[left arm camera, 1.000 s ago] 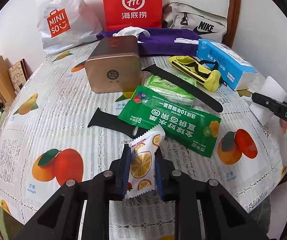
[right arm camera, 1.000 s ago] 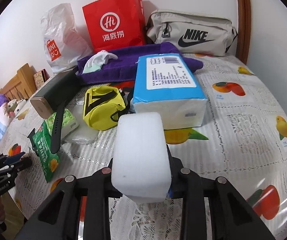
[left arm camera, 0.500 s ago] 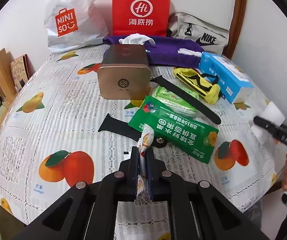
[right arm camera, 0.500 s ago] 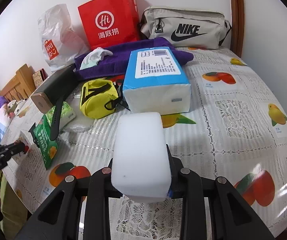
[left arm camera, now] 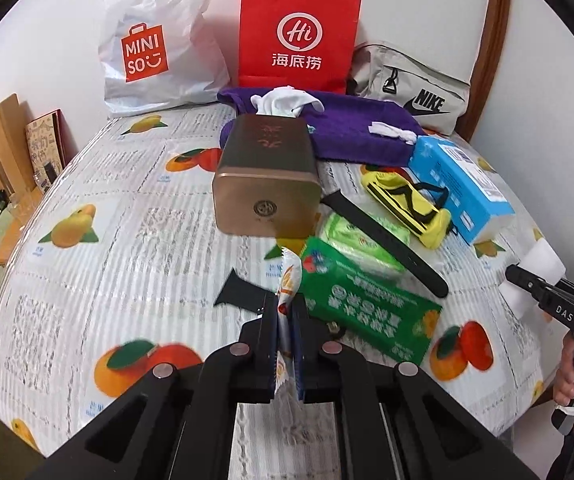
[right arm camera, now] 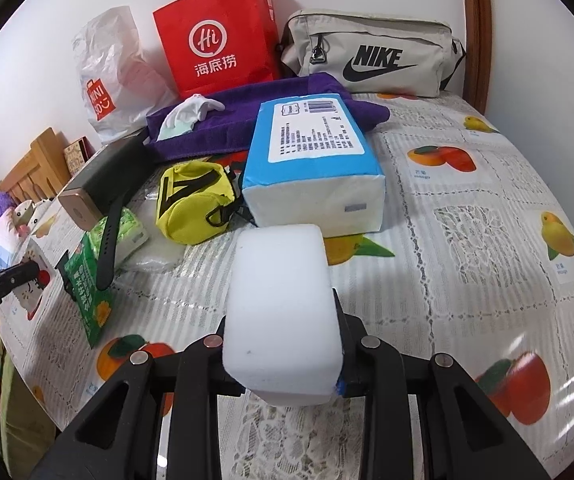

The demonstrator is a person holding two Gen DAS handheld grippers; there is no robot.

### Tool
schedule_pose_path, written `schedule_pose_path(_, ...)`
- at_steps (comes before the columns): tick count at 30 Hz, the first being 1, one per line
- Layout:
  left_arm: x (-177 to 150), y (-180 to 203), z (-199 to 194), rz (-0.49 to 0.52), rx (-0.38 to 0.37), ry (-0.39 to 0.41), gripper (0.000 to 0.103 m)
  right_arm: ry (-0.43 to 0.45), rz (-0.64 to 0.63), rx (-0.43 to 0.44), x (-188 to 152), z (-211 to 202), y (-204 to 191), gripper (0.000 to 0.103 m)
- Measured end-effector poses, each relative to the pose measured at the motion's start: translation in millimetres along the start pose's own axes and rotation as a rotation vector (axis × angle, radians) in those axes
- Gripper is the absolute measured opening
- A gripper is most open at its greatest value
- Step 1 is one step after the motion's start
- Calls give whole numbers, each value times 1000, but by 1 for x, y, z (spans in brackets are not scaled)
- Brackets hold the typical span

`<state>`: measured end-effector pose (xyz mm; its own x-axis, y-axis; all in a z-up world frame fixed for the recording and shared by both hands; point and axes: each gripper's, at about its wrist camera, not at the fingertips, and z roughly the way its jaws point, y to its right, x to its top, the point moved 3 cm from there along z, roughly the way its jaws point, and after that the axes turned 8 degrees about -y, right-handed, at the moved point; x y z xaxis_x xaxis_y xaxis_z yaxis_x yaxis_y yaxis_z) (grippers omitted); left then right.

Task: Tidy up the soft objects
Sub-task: 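Carry the snack packet with the left tool toward the purple towel while the right tool carries the sponge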

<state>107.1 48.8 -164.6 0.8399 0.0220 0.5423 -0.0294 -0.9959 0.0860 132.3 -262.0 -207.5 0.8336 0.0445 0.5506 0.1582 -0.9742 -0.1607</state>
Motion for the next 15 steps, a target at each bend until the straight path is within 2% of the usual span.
schedule_pose_path(15, 53, -7, 30, -40, -4, -18, 7, -29, 3, -1, 42, 15, 6, 30)
